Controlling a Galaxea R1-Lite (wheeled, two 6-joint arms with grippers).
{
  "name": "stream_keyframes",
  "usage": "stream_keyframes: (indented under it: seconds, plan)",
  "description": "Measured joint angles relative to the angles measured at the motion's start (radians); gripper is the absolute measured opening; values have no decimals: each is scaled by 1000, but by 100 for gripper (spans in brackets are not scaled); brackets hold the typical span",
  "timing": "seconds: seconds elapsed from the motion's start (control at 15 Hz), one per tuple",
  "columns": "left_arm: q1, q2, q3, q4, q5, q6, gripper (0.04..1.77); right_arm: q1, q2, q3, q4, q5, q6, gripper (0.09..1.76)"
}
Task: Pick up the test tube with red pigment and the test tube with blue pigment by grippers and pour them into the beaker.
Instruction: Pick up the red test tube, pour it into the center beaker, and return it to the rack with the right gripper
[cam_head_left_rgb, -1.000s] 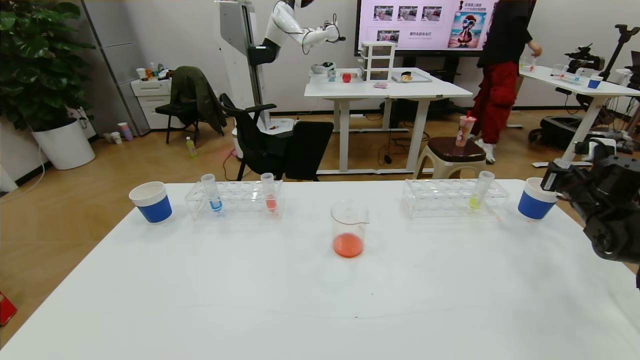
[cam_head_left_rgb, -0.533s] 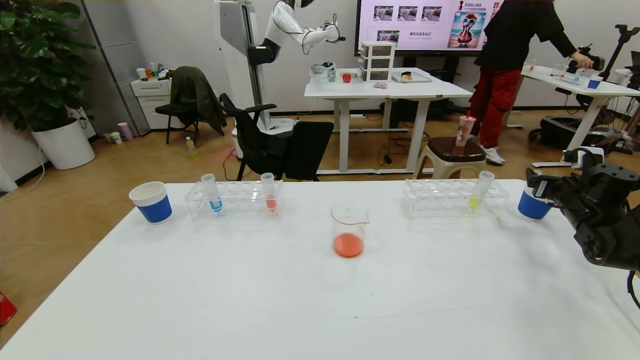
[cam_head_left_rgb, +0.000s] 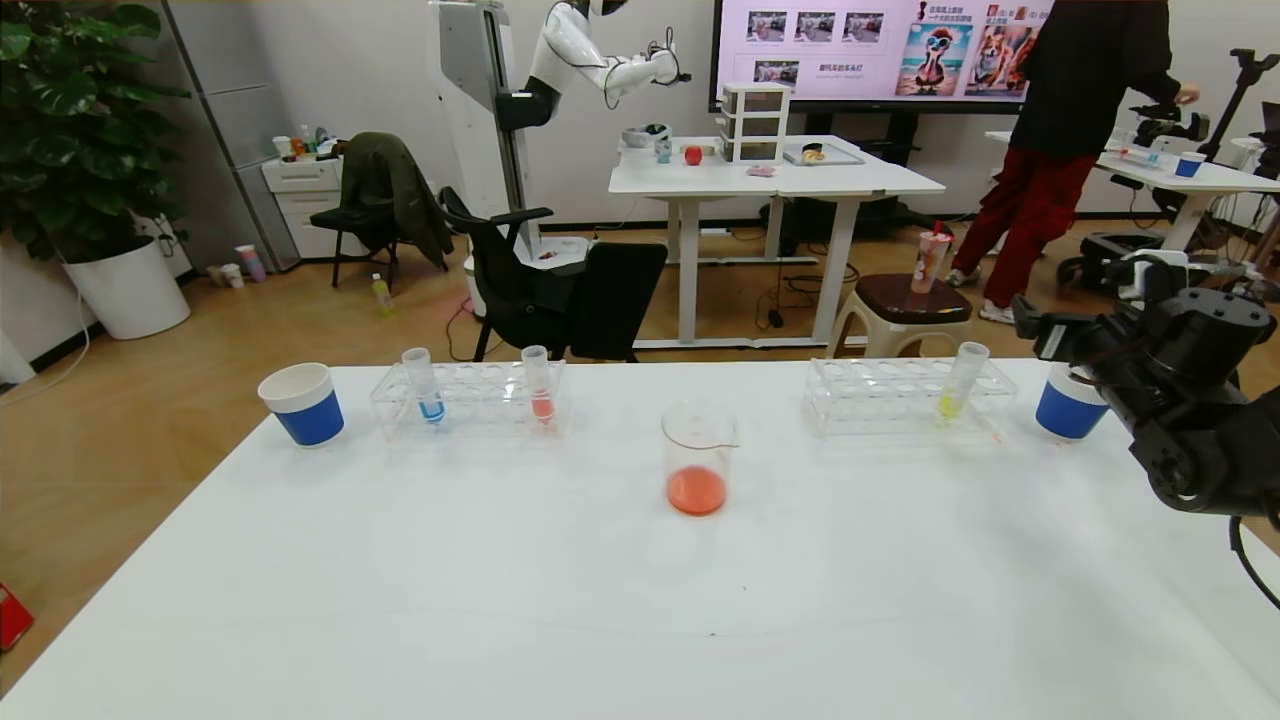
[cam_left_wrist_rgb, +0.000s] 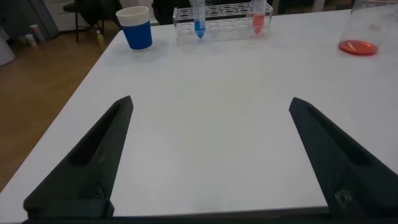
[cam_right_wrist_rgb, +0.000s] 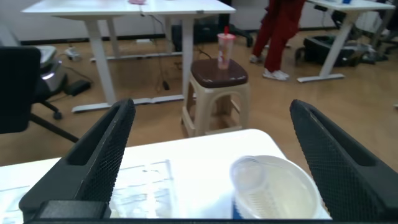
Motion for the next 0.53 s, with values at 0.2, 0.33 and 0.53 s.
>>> stream_keyframes:
  seconds: [0.2, 0.33, 0.53]
  plan:
    - [0, 0, 0, 0, 0, 0, 175, 137, -112, 57, 32, -2, 0, 173]
    - [0, 0, 0, 0, 0, 0, 175, 207, -194, 114, 49, -3, -2, 173]
    - [0, 0, 0, 0, 0, 0, 175, 231, -311, 167, 60, -11, -9, 173]
